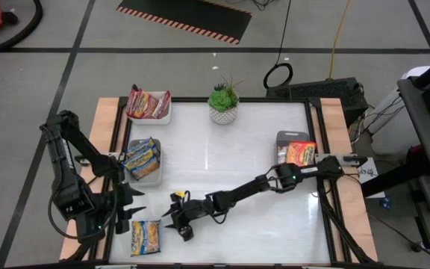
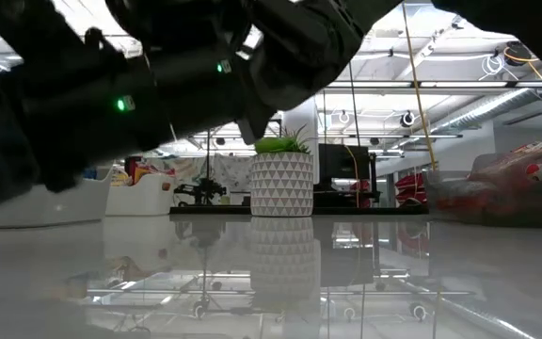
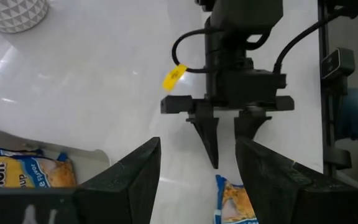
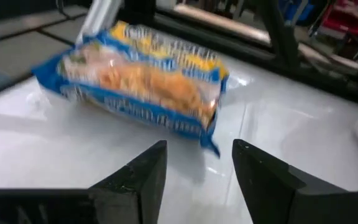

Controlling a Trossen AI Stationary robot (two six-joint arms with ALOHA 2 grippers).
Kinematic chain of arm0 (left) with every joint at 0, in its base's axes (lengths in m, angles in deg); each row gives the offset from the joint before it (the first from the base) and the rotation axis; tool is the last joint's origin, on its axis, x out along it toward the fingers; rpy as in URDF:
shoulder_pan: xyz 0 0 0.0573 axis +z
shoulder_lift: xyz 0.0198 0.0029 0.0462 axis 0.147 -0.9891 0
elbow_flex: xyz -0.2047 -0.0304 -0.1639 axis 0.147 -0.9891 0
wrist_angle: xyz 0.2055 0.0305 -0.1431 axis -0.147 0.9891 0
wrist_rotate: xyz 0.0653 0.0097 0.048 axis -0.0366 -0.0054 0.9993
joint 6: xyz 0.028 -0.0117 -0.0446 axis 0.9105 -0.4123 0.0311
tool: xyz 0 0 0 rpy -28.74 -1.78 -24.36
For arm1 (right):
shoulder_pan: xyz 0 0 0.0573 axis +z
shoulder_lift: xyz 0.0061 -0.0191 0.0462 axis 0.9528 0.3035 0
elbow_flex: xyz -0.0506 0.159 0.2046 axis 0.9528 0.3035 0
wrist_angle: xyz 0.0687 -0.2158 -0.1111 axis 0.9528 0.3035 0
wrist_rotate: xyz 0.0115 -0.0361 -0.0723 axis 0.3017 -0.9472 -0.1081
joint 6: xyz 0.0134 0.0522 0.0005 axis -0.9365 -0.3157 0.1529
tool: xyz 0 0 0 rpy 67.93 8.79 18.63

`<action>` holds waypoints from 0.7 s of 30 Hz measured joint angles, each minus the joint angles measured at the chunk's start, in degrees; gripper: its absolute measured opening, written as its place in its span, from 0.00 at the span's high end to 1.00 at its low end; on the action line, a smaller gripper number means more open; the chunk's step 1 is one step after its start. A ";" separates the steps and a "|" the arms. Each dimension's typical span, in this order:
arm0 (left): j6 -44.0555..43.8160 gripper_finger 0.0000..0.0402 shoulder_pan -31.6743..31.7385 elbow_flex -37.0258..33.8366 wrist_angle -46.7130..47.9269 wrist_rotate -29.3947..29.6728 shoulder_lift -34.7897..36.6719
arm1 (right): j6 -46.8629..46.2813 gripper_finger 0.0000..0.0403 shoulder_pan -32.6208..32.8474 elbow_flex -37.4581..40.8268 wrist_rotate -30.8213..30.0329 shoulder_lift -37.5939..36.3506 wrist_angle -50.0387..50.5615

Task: Sort Maruchan noodles
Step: Put the blue noodle pack into the gray bin

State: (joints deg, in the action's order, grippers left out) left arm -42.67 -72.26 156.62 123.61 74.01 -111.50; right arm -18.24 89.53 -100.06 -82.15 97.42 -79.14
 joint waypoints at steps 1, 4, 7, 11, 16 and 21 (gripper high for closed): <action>-0.15 0.47 0.00 0.00 -0.02 0.05 0.00 | 0.02 0.55 -0.17 -0.06 0.21 0.11 -0.61; -0.49 0.47 0.04 0.00 -0.11 1.35 0.00 | -0.81 0.52 -0.83 -0.03 1.99 0.99 -3.51; -1.13 0.47 0.04 0.00 -0.13 3.15 0.00 | -3.16 0.51 -1.51 -0.01 4.10 2.27 -6.72; -2.21 0.47 0.04 0.00 -0.26 4.54 0.00 | -6.60 0.52 -2.33 -0.08 4.64 4.70 -10.61; -3.27 0.47 0.02 0.00 -0.42 5.36 0.00 | -9.54 0.53 -3.10 -4.52 8.29 8.56 -11.61; -3.23 0.47 0.04 0.00 -0.66 5.63 0.00 | -9.44 0.56 -3.00 -10.85 8.74 12.69 -10.17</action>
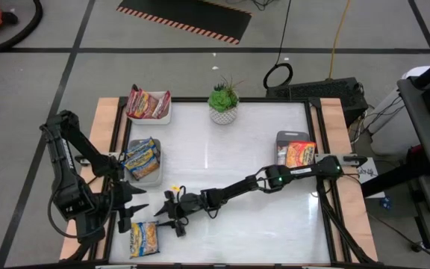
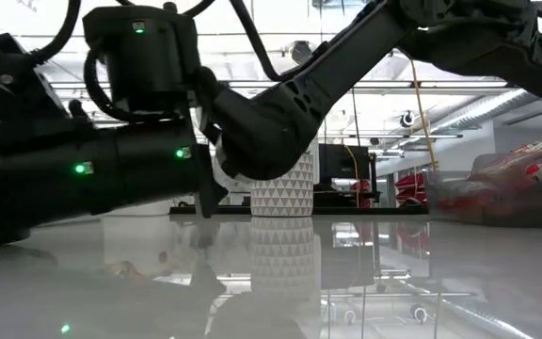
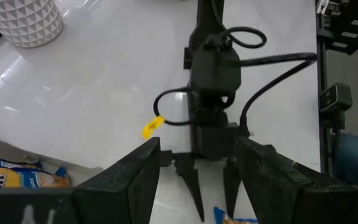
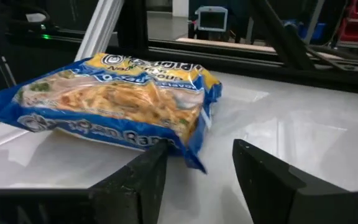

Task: Sort Maruchan noodles
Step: Put the blue noodle pack into the gray bin

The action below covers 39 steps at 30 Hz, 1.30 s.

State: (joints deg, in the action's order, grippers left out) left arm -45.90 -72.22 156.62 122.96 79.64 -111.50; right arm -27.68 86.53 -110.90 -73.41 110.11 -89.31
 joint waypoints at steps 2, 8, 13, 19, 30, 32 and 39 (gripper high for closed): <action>0.00 0.47 0.00 0.00 -0.08 0.35 0.00 | 0.59 0.60 0.00 -0.66 0.02 0.08 2.16; 0.13 0.47 0.00 0.00 -0.46 0.68 -0.29 | 3.20 0.87 0.00 -0.63 2.85 -0.27 3.86; 1.80 0.47 -0.02 0.00 -0.48 0.57 -1.09 | 5.02 0.99 0.60 -0.51 5.97 -1.11 4.67; 2.19 0.47 -0.02 0.00 0.24 0.34 -1.16 | 14.54 1.00 2.47 -0.16 -3.35 -7.12 13.65; 2.43 0.47 -0.01 0.00 1.94 2.96 -1.14 | 34.87 1.00 6.56 -0.29 -30.43 -17.98 28.87; 2.42 0.47 0.00 0.00 2.06 3.05 -1.14 | 37.46 1.00 7.16 -0.31 -34.17 -19.29 29.97; 1.74 0.47 -0.03 -0.02 2.79 8.43 -1.14 | 41.60 1.00 8.67 -0.38 -41.40 -22.01 36.29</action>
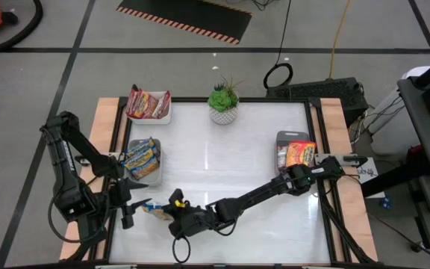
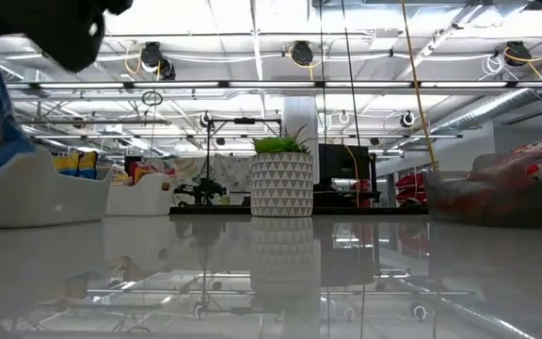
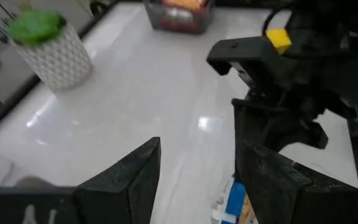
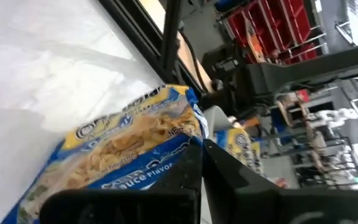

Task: Sort Maruchan noodles
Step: Put the blue noodle pack into the gray bin

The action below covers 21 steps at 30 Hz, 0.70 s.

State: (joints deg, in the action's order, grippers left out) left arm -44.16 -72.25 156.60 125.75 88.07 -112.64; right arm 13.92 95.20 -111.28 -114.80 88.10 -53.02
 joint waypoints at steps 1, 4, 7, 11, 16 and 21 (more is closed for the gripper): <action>0.04 0.47 0.00 0.00 -0.01 0.98 0.00 | 0.52 1.00 0.28 0.01 -1.03 -0.57 0.88; 0.23 0.47 -0.02 0.00 0.40 2.78 0.00 | 1.08 1.00 0.91 0.02 -4.08 -2.24 2.82; 0.22 0.47 -0.01 0.00 0.50 3.34 0.00 | 0.75 1.00 1.50 0.00 -6.75 -3.97 5.21; 0.14 0.47 -0.02 0.00 0.62 4.02 0.00 | -0.87 1.00 2.02 0.02 -10.66 -6.20 7.55; 0.04 0.47 -0.82 0.00 0.54 6.93 0.01 | -0.73 1.00 3.29 0.00 -18.49 -8.48 9.85; 0.04 0.47 -2.45 0.00 -0.16 11.62 0.02 | -3.11 1.00 4.84 0.00 -21.54 -11.37 12.63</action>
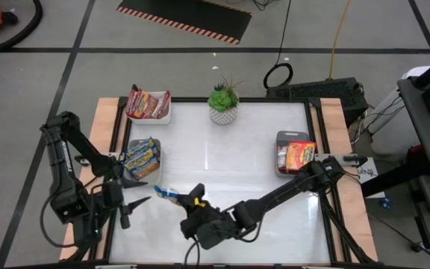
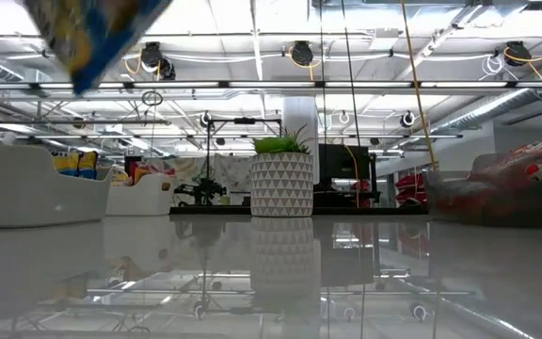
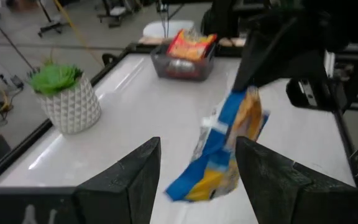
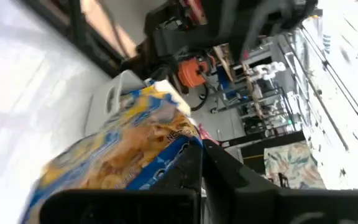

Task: Sort Maruchan noodles
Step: Put the blue noodle pack into the gray bin

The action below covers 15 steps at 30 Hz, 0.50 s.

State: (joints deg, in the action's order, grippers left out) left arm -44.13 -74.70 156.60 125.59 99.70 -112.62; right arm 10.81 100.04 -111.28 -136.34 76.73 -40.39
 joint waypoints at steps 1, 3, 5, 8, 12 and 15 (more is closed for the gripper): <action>0.02 0.47 -0.35 0.00 -0.27 0.78 0.00 | -0.88 1.00 0.33 0.00 -0.35 -0.75 0.58; 0.02 0.47 -1.08 0.00 -0.68 2.47 0.00 | -2.61 1.00 1.00 0.00 -0.39 -2.27 2.04; 0.34 0.47 -1.62 0.00 -1.82 4.05 0.00 | -4.18 1.00 1.74 0.38 -0.69 -3.85 2.44; 0.91 0.47 -2.29 0.00 -4.09 6.11 0.00 | -4.61 1.00 3.13 3.79 -3.21 -7.20 0.56; 5.41 0.47 -2.16 0.00 -10.58 6.08 0.00 | -2.78 1.00 4.74 14.24 -6.43 -14.17 -8.92; 10.37 0.47 -1.13 0.00 -16.79 5.37 0.00 | 0.47 1.00 5.56 25.52 -6.41 -21.28 -21.48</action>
State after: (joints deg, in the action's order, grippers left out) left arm -33.76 -75.82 156.60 108.80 105.06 -112.62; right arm 11.28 105.59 -85.76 -142.75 55.45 -61.87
